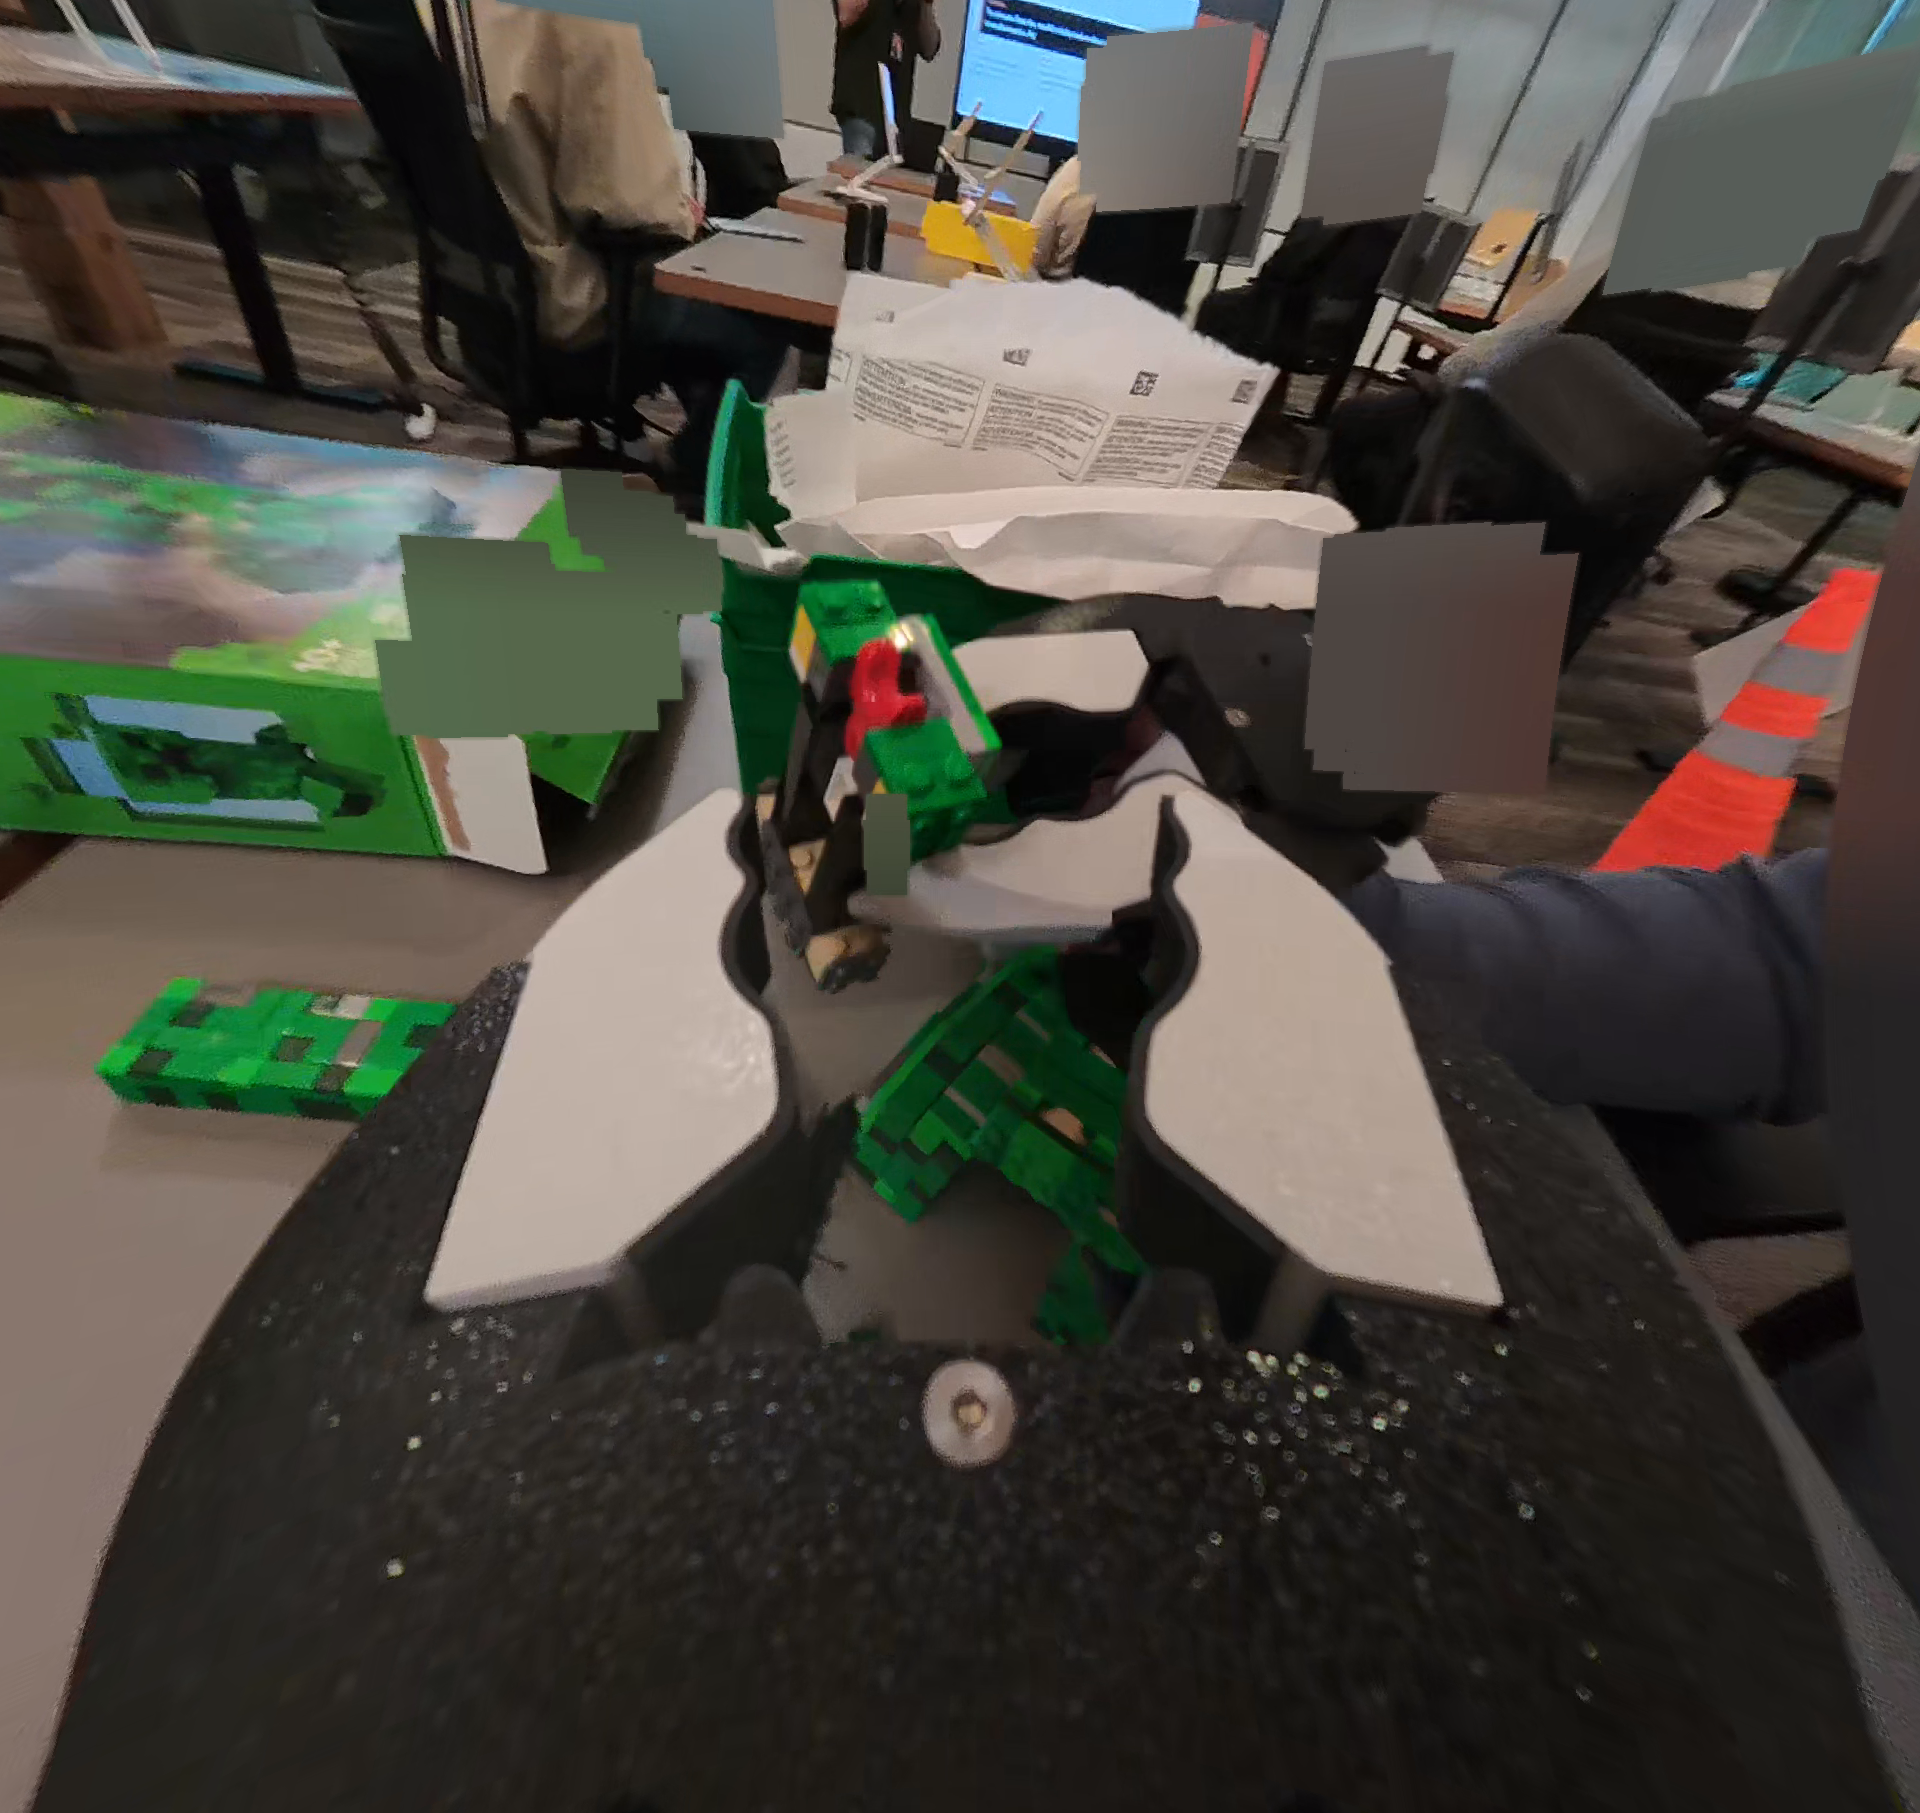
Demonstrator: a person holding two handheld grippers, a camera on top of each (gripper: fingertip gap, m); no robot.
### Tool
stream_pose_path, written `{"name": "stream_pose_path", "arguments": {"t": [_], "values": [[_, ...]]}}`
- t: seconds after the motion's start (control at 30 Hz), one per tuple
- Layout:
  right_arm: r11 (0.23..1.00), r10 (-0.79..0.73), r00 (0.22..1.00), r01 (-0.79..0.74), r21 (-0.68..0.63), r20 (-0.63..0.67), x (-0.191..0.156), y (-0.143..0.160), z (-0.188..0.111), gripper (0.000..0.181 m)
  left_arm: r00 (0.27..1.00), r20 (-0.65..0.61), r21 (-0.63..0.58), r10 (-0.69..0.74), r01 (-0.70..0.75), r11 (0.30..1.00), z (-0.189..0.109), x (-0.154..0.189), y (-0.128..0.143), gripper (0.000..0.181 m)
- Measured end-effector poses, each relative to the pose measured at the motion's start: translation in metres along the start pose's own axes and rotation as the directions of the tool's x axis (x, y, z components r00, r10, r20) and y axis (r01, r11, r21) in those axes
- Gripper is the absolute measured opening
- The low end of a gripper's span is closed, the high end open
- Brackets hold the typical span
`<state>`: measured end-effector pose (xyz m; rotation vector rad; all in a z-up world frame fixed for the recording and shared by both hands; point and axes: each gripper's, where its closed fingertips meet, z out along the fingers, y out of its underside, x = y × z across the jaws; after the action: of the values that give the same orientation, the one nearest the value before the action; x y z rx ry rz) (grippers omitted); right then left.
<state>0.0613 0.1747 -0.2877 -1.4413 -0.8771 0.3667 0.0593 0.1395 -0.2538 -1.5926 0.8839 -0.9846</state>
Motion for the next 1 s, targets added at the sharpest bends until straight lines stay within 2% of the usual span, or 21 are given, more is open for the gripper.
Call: {"name": "stream_pose_path", "arguments": {"t": [0.13,0.2,0.27,0.37,0.43,0.53,0.63,0.8,1.0], "values": [[0.995,-0.099,0.995,0.099,0.001,-0.018,-0.006,-0.003,0.0,0.036,0.994,0.08,0.015,0.077,-0.078,0.997,0.005,-0.006,-0.002,0.055],[0.991,-0.13,0.991,0.13,0.01,0.001,-0.008,-0.005,-0.001,0.036,0.994,0.05,-0.004,0.098,-0.098,0.995,0.006,-0.002,0.0,0.054],[0.99,-0.139,0.987,0.135,0.043,0.086,-0.015,-0.007,-0.002,0.036,0.984,0.029,-0.031,0.176,-0.175,0.984,0.003,0.0,0.003,0.06],[0.989,-0.135,0.951,0.111,0.101,0.278,-0.032,-0.012,-0.009,0.036,0.923,0.034,-0.074,0.383,-0.38,0.922,-0.006,-0.003,0.005,0.073],[0.989,-0.121,0.908,0.077,0.124,0.401,-0.043,-0.016,-0.015,0.036,0.892,-0.049,-0.065,0.45,-0.453,0.889,-0.008,0.008,0.006,0.078],[0.988,-0.126,0.863,0.064,0.141,0.489,-0.05,-0.019,-0.021,0.036,0.863,-0.169,-0.09,0.477,-0.495,0.864,-0.007,0.02,0.011,0.073],[0.987,-0.147,0.839,0.089,0.135,0.524,-0.053,-0.018,-0.025,0.036,0.839,-0.256,-0.09,0.48,-0.515,0.852,-0.004,0.03,0.015,0.064],[0.988,-0.131,0.822,0.065,0.137,0.555,-0.051,-0.02,-0.032,0.036,0.839,-0.293,-0.073,0.458,-0.498,0.864,0.001,0.035,0.011,0.063],[0.988,-0.137,0.814,0.068,0.141,0.565,-0.051,-0.022,-0.035,0.036,0.836,-0.33,-0.127,0.438,-0.499,0.857,0.006,0.034,0.018,0.063]]}}
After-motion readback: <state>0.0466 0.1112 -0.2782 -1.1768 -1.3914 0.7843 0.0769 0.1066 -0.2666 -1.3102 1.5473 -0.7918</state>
